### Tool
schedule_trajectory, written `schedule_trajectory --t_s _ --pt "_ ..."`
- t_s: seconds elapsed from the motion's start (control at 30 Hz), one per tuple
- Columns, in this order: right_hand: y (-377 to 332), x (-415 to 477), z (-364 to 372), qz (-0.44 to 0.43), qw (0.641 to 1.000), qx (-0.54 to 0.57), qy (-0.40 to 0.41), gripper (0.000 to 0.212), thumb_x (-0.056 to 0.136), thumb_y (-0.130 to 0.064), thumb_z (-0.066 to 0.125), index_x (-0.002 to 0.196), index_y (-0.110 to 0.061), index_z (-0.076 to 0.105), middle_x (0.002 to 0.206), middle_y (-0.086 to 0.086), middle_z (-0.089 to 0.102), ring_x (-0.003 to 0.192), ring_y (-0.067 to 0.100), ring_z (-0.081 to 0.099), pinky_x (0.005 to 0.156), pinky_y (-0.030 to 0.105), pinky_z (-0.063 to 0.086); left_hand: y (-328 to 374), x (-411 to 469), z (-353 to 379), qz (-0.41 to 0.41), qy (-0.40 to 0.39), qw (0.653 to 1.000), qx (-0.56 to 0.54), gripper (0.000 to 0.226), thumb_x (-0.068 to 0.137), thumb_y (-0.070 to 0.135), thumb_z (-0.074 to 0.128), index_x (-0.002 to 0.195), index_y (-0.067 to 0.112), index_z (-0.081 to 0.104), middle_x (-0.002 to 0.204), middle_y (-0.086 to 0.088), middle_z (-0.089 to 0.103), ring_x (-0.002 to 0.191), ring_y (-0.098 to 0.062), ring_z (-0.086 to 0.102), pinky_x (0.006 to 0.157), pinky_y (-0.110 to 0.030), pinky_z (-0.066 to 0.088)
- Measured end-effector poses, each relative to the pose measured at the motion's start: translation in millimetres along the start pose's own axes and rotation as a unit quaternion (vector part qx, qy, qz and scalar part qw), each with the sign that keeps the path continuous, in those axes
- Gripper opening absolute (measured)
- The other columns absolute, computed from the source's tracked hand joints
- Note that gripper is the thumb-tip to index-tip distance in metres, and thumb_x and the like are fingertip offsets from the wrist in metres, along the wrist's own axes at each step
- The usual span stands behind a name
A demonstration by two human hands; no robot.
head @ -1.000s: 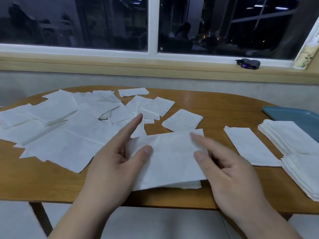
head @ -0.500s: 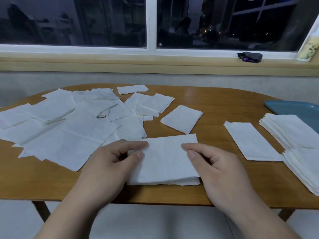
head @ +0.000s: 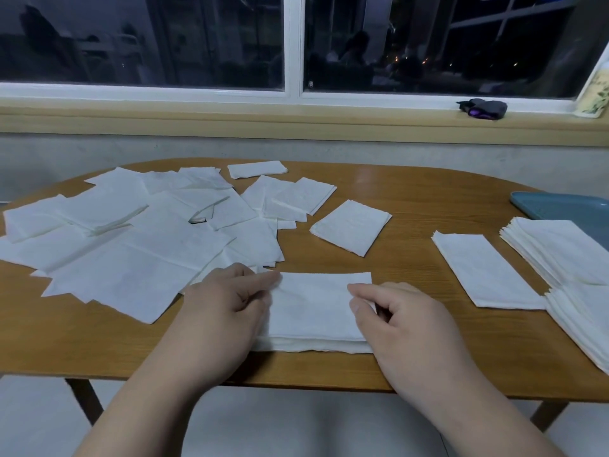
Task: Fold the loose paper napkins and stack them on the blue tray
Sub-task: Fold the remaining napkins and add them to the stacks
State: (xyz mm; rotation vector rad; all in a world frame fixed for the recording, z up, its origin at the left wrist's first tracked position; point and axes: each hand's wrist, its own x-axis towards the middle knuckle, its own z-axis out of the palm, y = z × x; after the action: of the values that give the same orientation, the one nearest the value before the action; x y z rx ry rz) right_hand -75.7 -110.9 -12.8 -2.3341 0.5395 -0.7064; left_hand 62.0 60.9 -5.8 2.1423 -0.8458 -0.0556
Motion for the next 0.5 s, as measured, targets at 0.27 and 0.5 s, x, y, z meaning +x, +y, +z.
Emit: schedule_trajectory --t_s 0.27,0.5 --pt "0 0 2 -0.026 0.989 -0.144 -0.032 0.034 0.100 -0.032 0.045 0.114 -0.013 0.069 0.079 -0.007 0.055 0.091 0.009 0.048 0.085 0.031 0.044 0 0 4 0.017 -0.007 0.992 0.124 0.030 0.101 0.032 0.043 0.115 0.042 0.068 0.086 0.011 0.052 0.096 -0.004 0.042 0.095 -0.033 0.029" --pt "-9 -1 -2 -0.023 0.975 -0.213 -0.055 0.036 0.102 -0.032 0.038 0.114 -0.018 0.069 0.086 -0.010 0.054 0.092 0.009 0.045 0.087 0.028 0.043 -2 -3 6 0.041 0.025 0.985 0.163 0.025 0.095 0.033 0.054 0.107 0.052 0.065 0.094 0.018 0.045 0.100 -0.010 0.037 0.087 -0.032 0.022"
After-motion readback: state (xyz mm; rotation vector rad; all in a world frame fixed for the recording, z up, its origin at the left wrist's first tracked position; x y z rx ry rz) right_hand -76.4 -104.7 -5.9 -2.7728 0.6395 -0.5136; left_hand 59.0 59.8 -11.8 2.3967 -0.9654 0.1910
